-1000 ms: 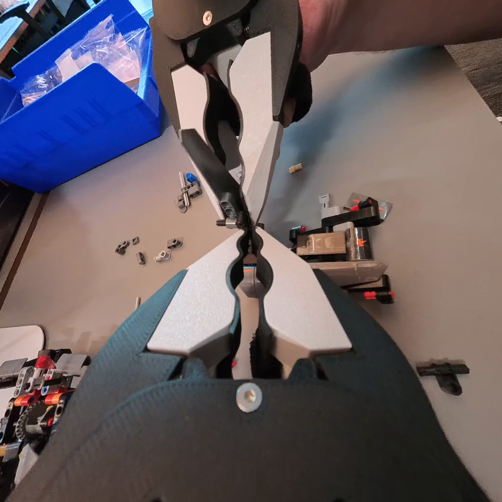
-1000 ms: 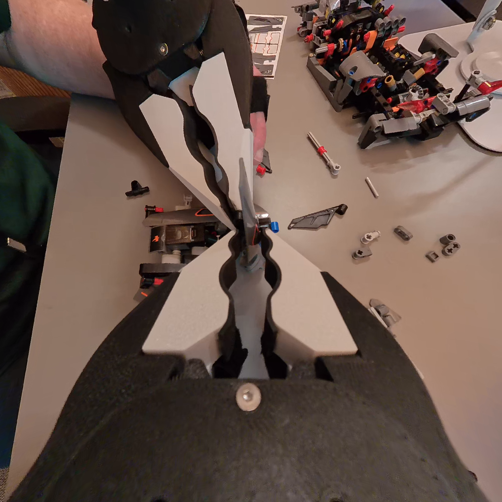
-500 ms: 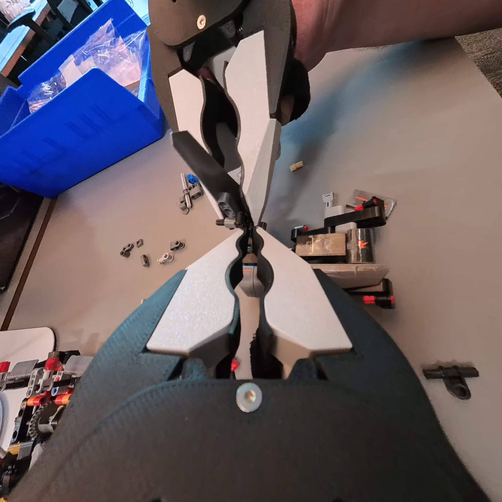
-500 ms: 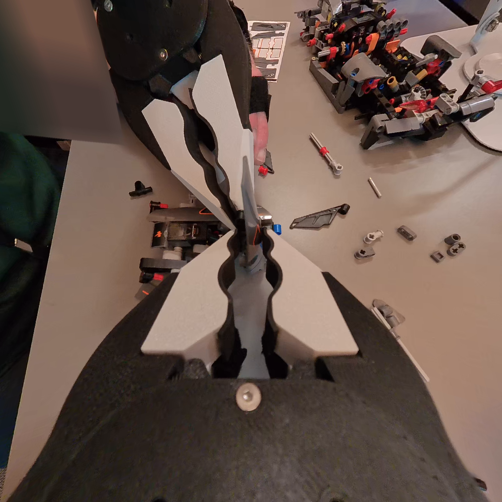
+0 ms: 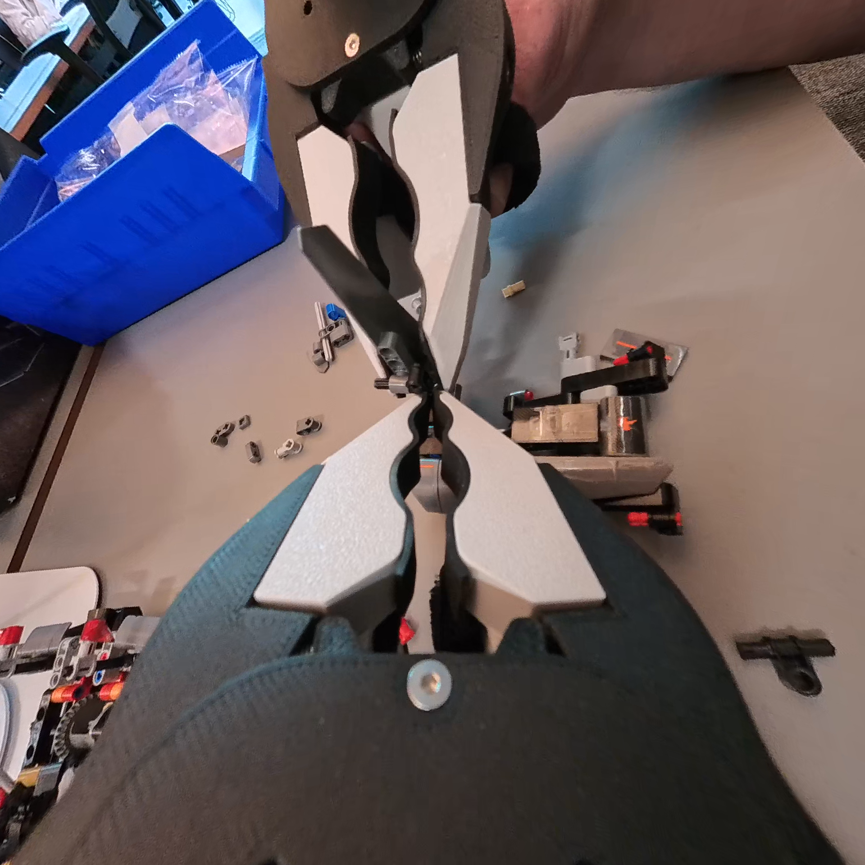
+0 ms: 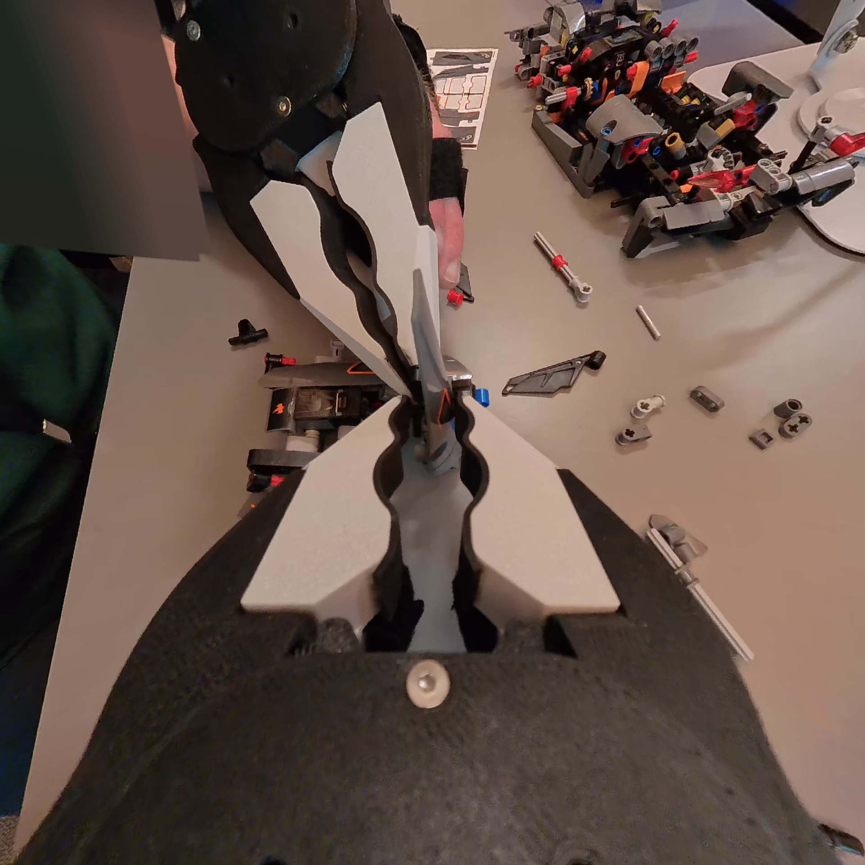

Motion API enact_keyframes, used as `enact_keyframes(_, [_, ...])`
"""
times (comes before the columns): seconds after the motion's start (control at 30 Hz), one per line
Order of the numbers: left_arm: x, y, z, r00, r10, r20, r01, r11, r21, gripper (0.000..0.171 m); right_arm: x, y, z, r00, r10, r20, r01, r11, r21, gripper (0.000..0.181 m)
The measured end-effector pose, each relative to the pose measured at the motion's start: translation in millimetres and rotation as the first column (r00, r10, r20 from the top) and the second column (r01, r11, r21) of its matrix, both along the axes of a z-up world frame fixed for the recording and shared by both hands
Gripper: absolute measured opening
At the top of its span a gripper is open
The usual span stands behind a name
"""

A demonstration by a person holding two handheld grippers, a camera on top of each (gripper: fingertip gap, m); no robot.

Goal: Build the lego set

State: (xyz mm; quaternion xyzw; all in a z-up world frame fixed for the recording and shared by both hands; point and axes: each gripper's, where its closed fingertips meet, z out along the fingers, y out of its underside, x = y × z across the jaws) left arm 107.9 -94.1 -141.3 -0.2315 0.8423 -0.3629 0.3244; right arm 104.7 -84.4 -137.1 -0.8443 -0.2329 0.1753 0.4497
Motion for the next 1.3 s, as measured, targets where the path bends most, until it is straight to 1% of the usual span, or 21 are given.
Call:
enact_keyframes(0.3, [0.9,0.4,-0.8,1.0,0.005,0.022,-0.005,0.999,0.038,0.001,0.6,-0.1,-1.7,1.0,-0.004,-0.024,0.004,1.0,0.0,0.019])
enact_keyframes(0.4, [1.0,0.4,-0.4,0.999,0.001,0.041,-0.004,0.997,0.072,0.001,0.8,-0.5,-1.8,0.999,-0.002,-0.036,0.002,1.0,0.0,0.019])
enact_keyframes(0.5, [1.7,0.7,-0.4,0.998,0.002,0.06,-0.008,0.994,0.105,0.001,1.2,-0.5,-1.4,0.999,-0.001,-0.046,0.001,1.0,0.002,0.017])
enact_keyframes(0.53, [1.3,0.7,-1.4,0.998,-0.002,0.059,-0.004,0.993,0.115,0.002,1.8,-0.3,-1.2,0.999,-0.004,-0.045,0.004,1.0,0.005,0.014])
enact_keyframes(0.8, [0.8,-0.7,-3.7,0.998,-0.009,0.06,0.001,0.991,0.132,0.005,2.1,0.4,-0.6,0.998,-0.006,-0.057,0.006,1.0,0.009,0.014])
enact_keyframes(0.9, [0.6,-1.2,-3.5,0.998,-0.011,0.065,0.002,0.99,0.141,0.006,0.9,1.0,0.0,0.998,-0.005,-0.07,0.005,1.0,0.01,0.018])
enact_keyframes(1.07, [0.6,-1.4,-5.3,0.997,-0.013,0.071,0.0,0.985,0.173,0.006,1.8,1.3,-1.1,0.998,-0.009,-0.061,0.01,1.0,0.01,0.015])
enact_keyframes(1.3, [0.3,-1.5,-6.2,0.997,-0.013,0.071,0.0,0.983,0.183,0.008,1.8,1.7,-1.6,0.997,-0.011,-0.073,0.012,1.0,0.011,0.015])
